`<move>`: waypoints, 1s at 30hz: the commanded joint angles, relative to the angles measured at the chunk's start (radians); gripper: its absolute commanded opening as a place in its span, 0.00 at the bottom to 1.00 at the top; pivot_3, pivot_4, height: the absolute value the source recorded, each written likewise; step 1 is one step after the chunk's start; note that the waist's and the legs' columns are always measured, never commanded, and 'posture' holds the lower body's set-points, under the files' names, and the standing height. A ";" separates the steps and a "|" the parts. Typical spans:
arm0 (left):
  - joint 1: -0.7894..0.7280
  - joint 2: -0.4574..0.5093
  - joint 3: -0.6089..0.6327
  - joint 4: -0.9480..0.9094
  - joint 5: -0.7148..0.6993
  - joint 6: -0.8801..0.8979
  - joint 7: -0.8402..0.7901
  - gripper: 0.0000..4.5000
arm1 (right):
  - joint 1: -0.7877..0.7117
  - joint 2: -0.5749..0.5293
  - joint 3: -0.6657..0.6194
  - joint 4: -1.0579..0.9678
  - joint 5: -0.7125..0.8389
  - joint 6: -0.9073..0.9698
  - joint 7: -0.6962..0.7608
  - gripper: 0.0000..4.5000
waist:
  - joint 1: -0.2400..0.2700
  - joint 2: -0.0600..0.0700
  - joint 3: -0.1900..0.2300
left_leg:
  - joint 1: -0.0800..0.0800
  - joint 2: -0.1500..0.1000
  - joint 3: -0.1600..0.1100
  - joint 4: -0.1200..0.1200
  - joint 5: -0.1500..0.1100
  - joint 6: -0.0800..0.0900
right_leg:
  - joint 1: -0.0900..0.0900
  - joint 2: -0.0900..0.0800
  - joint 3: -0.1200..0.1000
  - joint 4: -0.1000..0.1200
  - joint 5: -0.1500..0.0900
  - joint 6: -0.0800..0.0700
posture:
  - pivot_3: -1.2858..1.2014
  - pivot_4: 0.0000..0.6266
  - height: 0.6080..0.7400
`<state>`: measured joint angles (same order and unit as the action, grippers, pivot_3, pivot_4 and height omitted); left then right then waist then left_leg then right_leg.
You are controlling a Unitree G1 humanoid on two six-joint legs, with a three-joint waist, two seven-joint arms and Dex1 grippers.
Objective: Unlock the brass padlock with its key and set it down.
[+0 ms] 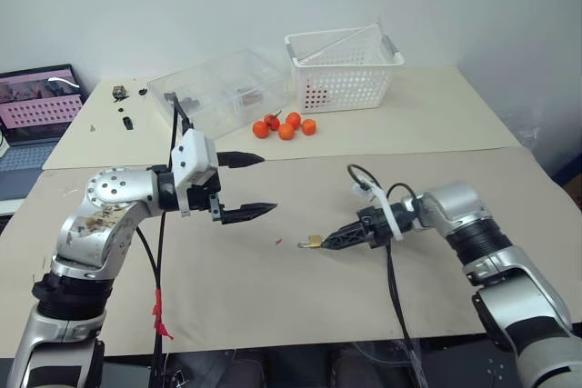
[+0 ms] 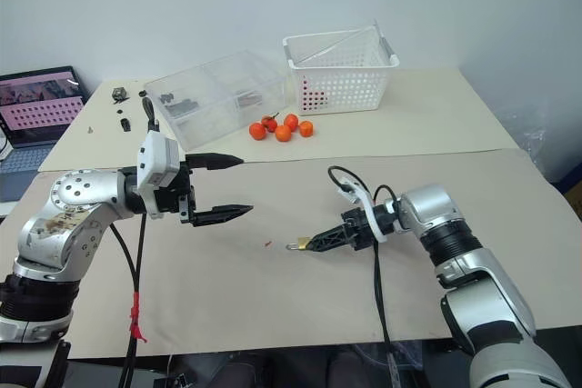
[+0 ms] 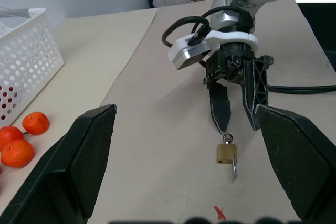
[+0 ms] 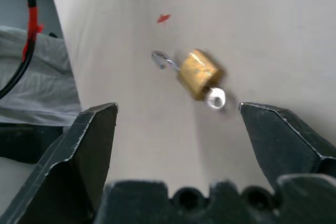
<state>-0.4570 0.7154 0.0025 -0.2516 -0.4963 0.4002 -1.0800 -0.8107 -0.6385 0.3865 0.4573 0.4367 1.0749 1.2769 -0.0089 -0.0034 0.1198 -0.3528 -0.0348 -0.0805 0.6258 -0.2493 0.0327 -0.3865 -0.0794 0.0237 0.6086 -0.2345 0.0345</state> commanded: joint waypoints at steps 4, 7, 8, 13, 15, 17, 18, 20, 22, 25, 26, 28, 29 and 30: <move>-0.004 0.010 -0.010 0.004 -0.012 0.011 -0.032 1.00 | 0.082 -0.146 -0.102 -0.168 -0.098 -0.289 -0.041 0.98 | -0.002 0.000 0.000 | -0.001 0.000 0.001 0.000 0.000 0.000 | -0.001 0.000 0.000 -0.001 0.000 0.000 | 0.52 0.24 1.00; -0.018 0.004 -0.018 0.031 -0.019 0.027 -0.049 1.00 | 0.182 -0.180 -0.174 -0.401 -0.112 -0.472 -0.063 0.98 | -0.007 0.000 0.000 | -0.001 0.001 0.001 -0.001 0.000 0.000 | -0.002 0.000 0.000 -0.001 0.000 0.000 | 0.52 0.24 1.00; -0.025 -0.001 -0.028 0.045 -0.013 0.023 -0.057 1.00 | 0.246 -0.195 -0.183 -0.496 -0.139 -0.589 -0.062 0.98 | -0.009 0.000 0.000 | -0.001 0.001 0.001 -0.001 0.000 0.000 | -0.002 0.001 0.000 -0.001 0.000 0.000 | 0.52 0.24 1.00; -0.058 -0.020 -0.050 0.100 -0.003 0.025 -0.073 1.00 | 0.429 -0.196 -0.265 -0.793 -0.105 -0.709 -0.100 0.98 | -0.007 0.000 0.000 | 0.000 0.005 0.001 -0.001 -0.001 0.001 | -0.001 0.003 -0.002 0.000 -0.001 0.002 | 0.52 0.24 1.00; -0.073 -0.024 -0.074 0.093 0.035 -0.008 -0.068 1.00 | 0.441 -0.208 -0.317 -0.872 -0.033 -0.652 -0.101 0.98 | -0.006 0.000 0.001 | 0.000 0.005 0.001 0.000 -0.001 0.000 | -0.001 0.002 -0.002 0.001 -0.001 0.001 | 0.52 0.24 1.00; -0.084 -0.043 -0.085 0.067 0.046 -0.011 -0.045 1.00 | 0.416 -0.215 -0.368 -0.897 0.040 -0.564 -0.123 0.98 | -0.003 0.000 0.001 | 0.000 0.005 0.001 0.000 0.000 0.000 | 0.000 0.002 -0.002 0.000 0.000 0.001 | 0.52 0.24 1.00; -0.086 -0.051 -0.084 0.059 0.044 -0.007 -0.038 1.00 | 0.407 -0.215 -0.383 -0.902 0.062 -0.534 -0.136 0.98 | -0.003 0.000 0.001 | 0.000 0.005 0.001 0.000 -0.001 0.000 | 0.001 0.002 -0.002 0.000 0.000 0.001 | 0.52 0.24 1.00; -0.086 -0.062 -0.082 0.038 0.039 0.027 -0.011 1.00 | 0.374 -0.194 -0.440 -0.896 0.136 -0.444 -0.193 0.98 | -0.003 -0.001 0.001 | 0.000 0.005 0.001 0.000 -0.001 0.000 | 0.001 0.001 -0.002 -0.002 0.000 0.001 | 0.52 0.24 1.00; -0.087 -0.067 -0.078 0.028 0.032 0.046 0.003 1.00 | 0.364 -0.186 -0.469 -0.893 0.172 -0.401 -0.226 0.98 | -0.002 -0.001 0.001 | 0.000 0.005 0.001 0.000 -0.001 0.000 | 0.000 0.002 -0.002 -0.002 0.000 0.000 | 0.52 0.24 1.00; -0.093 -0.069 -0.063 0.023 0.016 0.048 0.004 1.00 | 0.410 -0.202 -0.485 -0.885 0.181 -0.390 -0.231 0.98 | -0.002 -0.001 0.001 | -0.001 0.006 0.001 -0.001 -0.001 0.001 | 0.000 0.002 -0.002 -0.003 0.000 0.000 | 0.52 0.24 1.00; -0.095 -0.068 -0.061 0.023 0.014 0.047 0.004 1.00 | 0.422 -0.208 -0.488 -0.883 0.183 -0.388 -0.229 0.98 | -0.001 -0.001 0.001 | -0.001 0.006 0.001 -0.001 -0.001 0.001 | 0.000 0.002 -0.002 -0.003 0.000 0.000 | 0.52 0.24 1.00; -0.099 -0.062 -0.058 0.023 0.007 0.057 0.006 1.00 | 0.439 -0.209 -0.495 -0.873 0.185 -0.390 -0.237 0.98 | -0.001 -0.001 0.001 | -0.001 0.006 0.001 -0.001 -0.001 0.001 | 0.000 0.002 -0.002 -0.003 0.000 0.000 | 0.52 0.24 1.00; -0.101 -0.058 -0.058 0.024 0.006 0.063 0.006 1.00 | 0.446 -0.207 -0.499 -0.868 0.188 -0.391 -0.241 0.98 | -0.001 -0.001 0.001 | -0.001 0.006 0.002 -0.001 -0.001 0.001 | 0.000 0.002 -0.002 -0.003 0.000 0.000 | 0.52 0.24 1.00; -0.103 -0.056 -0.058 0.024 0.006 0.067 0.006 1.00 | 0.450 -0.206 -0.499 -0.864 0.185 -0.397 -0.244 0.98 | -0.001 -0.001 0.001 | -0.001 0.005 0.002 -0.001 -0.001 0.001 | 0.000 0.002 -0.001 -0.003 0.000 0.000 | 0.52 0.24 1.00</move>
<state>-0.5350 0.6450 -0.0850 -0.1975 -0.4747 0.4621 -1.0797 -0.3601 -0.8362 -0.0644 -0.3981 0.6071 0.6866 1.0397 -0.0102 -0.0041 0.1207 -0.3534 -0.0297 -0.0785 0.6252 -0.2500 0.0334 -0.3859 -0.0779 0.0226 0.6060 -0.2346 0.0347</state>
